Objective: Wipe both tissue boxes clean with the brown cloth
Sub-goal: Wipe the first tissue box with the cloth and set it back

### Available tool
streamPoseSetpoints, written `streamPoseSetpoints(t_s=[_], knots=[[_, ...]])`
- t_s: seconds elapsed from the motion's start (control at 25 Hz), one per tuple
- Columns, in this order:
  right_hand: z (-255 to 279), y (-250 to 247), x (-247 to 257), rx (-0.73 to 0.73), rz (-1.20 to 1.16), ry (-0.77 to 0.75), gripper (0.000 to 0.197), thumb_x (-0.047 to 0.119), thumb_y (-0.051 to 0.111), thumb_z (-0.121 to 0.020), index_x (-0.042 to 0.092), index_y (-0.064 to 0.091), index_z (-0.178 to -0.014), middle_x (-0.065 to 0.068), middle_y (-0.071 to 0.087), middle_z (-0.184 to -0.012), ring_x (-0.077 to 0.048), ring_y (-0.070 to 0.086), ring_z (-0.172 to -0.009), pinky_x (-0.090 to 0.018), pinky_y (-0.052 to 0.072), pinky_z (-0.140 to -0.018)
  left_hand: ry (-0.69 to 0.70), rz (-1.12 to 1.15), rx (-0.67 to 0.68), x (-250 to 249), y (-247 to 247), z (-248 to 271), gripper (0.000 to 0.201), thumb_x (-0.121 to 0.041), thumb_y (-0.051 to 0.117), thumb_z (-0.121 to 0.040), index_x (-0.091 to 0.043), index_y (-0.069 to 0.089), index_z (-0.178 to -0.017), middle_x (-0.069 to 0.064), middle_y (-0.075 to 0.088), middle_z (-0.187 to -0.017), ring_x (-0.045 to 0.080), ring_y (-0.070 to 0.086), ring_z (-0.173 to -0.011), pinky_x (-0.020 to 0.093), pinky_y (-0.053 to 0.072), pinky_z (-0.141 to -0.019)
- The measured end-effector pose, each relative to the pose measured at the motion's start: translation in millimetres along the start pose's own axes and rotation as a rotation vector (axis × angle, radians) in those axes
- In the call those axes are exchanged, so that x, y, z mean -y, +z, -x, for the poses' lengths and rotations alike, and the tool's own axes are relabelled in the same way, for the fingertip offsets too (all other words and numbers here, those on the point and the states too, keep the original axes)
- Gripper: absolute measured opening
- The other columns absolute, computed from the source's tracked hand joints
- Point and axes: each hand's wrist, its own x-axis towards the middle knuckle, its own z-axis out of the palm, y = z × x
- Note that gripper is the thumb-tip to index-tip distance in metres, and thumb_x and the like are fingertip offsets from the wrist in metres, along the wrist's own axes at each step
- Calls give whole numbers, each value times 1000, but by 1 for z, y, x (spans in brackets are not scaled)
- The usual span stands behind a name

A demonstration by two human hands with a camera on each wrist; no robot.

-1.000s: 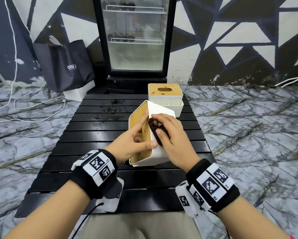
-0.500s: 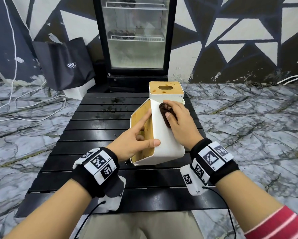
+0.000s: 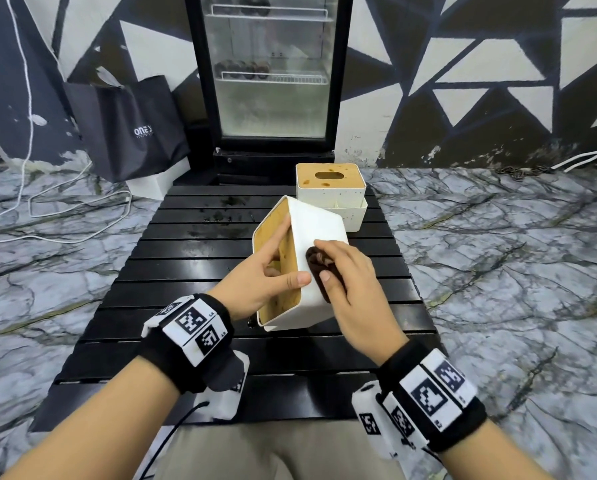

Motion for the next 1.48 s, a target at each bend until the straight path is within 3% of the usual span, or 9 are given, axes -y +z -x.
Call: streamPoseSetpoints(t_s=[0.28, 0.4, 0.6, 0.88, 1.08, 1.2, 1.32, 1.4, 1.48], knots=[[5, 0, 4, -38, 4, 58, 42, 22, 37, -88, 17, 47, -128, 6, 46, -125, -4, 31, -115, -2, 15, -97, 7, 44, -24, 1, 2, -3, 91, -31, 65, -78, -46, 6, -146, -7, 51, -131, -8, 61, -96, 3, 43, -78], [10, 1, 8, 17, -9, 8, 42, 24, 37, -90, 19, 45, -130, 9, 44, -126, 1, 29, -116, -2, 13, -100, 0, 37, -38, 2, 1, -4, 93, -33, 64, -77, -42, 4, -148, 0, 49, -137, -3, 55, -109, 3, 43, -81], [8, -7, -1, -3, -4, 117, 45, 26, 34, -87, 19, 44, -131, 3, 46, -133, -8, 32, -121, -15, 21, -103, -17, 12, -65, 3, 1, -5, 89, -25, 63, -84, -41, 3, -148, 0, 48, -134, -4, 52, -106, -2, 41, -73], [11, -7, 3, 18, 7, 41, 43, 25, 35, -90, 19, 43, -132, 8, 43, -128, 3, 28, -115, -2, 15, -98, -18, 11, -47, 1, 1, -8, 98, -42, 65, -70, -45, 5, -147, 0, 46, -138, 13, 47, -123, 13, 39, -89], [-3, -14, -5, 12, 62, 174, 38, 11, 40, -94, 15, 42, -132, -1, 44, -135, -18, 34, -124, -13, 18, -99, -24, 3, -59, 0, 3, -11, 90, -28, 66, -82, -41, 6, -148, 4, 48, -136, 13, 52, -116, -1, 41, -77], [-9, -8, 9, 23, 66, 118, 38, 12, 40, -94, 14, 42, -132, -2, 44, -135, -16, 32, -124, -15, 19, -101, -15, -30, -32, -4, 2, -11, 94, -39, 65, -74, -42, 7, -148, 1, 50, -135, 8, 51, -117, 2, 39, -80], [0, -6, 11, 48, 30, 41, 40, 22, 37, -92, 19, 43, -132, 6, 44, -130, -4, 30, -119, -6, 16, -100, -8, -4, -7, -3, 0, -8, 89, -27, 65, -81, -43, 7, -147, -4, 53, -128, -7, 52, -106, -2, 40, -76], [5, -10, 4, 46, 24, 44, 41, 24, 36, -91, 20, 44, -131, 8, 44, -129, -2, 30, -119, -2, 15, -99, -6, 36, -5, -1, -1, -4, 89, -26, 66, -79, -49, 8, -142, -8, 53, -123, -3, 59, -101, 2, 43, -78], [1, -14, -3, 18, 30, 95, 37, 17, 39, -94, 19, 44, -131, 4, 45, -132, -9, 33, -122, -12, 20, -104, -12, 40, -8, -1, 1, -1, 87, -32, 68, -74, -60, 8, -132, -15, 53, -119, 1, 64, -94, 6, 45, -79]])
